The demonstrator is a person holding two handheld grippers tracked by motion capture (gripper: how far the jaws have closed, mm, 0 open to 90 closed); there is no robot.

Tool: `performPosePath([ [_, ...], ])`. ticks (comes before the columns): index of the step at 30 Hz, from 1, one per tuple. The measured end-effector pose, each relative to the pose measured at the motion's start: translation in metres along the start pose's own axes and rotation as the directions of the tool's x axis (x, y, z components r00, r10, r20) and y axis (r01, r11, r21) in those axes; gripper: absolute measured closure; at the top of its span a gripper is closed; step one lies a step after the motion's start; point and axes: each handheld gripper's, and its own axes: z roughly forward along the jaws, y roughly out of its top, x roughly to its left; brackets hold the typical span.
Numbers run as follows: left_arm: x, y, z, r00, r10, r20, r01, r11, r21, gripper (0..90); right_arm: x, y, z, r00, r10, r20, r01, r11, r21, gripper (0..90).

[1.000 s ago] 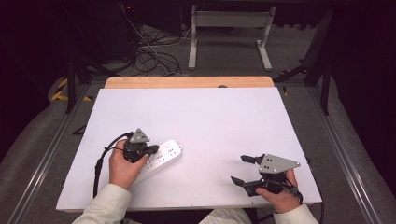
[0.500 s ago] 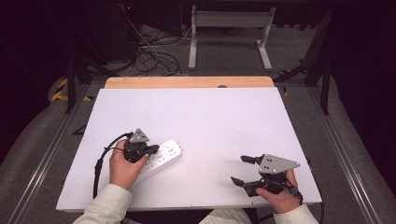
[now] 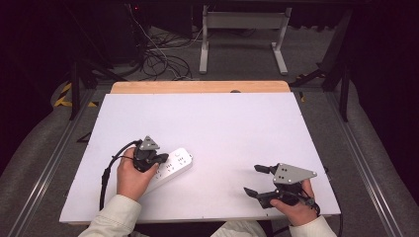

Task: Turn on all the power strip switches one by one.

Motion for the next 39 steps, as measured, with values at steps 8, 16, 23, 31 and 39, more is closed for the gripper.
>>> performPosePath([
  [8, -0.002, 0.001, 0.001, 0.9998, 0.015, -0.012, -0.015, 0.9998, 0.012, 90.0, 0.001, 0.0, 0.0, 1.0, 0.001, -0.001, -0.001, 1.0, 0.0, 22.1],
  [16, -0.003, 0.002, 0.002, 0.9996, 0.019, -0.023, -0.018, 0.9996, 0.023, 90.0, 0.001, 0.0, 0.001, 1.0, 0.005, -0.004, -0.005, 1.0, -0.002, 22.1],
  [23, 0.0, 0.001, -0.006, 0.9994, -0.021, -0.026, 0.02, 0.9983, -0.055, 89.8, 0.001, 0.001, 0.0, 1.0, 0.006, -0.002, -0.006, 1.0, -0.006, 22.1],
  [31, -0.01, 0.014, -0.036, 0.9999, 0.011, -0.005, -0.011, 0.9833, -0.182, 89.8, -0.003, -0.001, 0.001, 0.9999, 0.016, 0.003, -0.016, 0.9999, -0.004, 22.1],
  [39, -0.011, 0.016, -0.032, 0.9999, 0.005, -0.014, -0.007, 0.9848, -0.174, 89.8, -0.002, -0.001, 0.0, 0.9999, 0.013, 0.004, -0.013, 0.9999, -0.006, 22.2],
])
